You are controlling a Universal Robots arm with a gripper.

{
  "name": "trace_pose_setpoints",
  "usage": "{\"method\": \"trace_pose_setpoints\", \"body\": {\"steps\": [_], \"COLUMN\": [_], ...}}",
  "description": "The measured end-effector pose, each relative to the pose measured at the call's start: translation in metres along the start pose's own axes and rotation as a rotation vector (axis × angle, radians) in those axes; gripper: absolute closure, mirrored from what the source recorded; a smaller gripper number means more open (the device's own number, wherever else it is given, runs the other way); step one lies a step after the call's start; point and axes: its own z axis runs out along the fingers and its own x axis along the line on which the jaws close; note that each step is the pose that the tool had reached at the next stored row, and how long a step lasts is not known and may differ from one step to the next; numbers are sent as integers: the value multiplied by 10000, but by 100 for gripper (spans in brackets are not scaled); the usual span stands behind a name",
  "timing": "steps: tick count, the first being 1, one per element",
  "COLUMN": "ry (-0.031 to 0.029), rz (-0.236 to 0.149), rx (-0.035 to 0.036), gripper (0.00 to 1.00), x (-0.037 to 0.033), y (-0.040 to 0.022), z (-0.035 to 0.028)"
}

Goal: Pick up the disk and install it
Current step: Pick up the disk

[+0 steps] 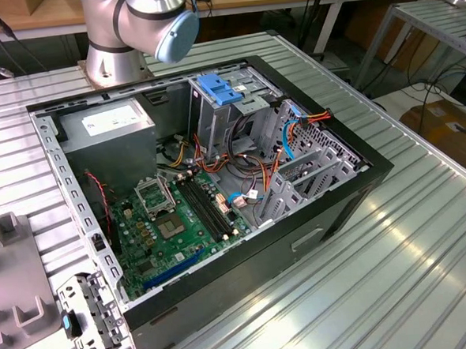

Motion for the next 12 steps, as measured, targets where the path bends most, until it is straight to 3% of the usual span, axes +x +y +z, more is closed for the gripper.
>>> {"method": "trace_pose_setpoints", "body": {"steps": [5,12], "ry": [0,0], "rz": [0,1], "rx": [0,-1], "gripper": [63,63], "x": [-3,-9], "y": [-60,-203], "z": [0,0]}}
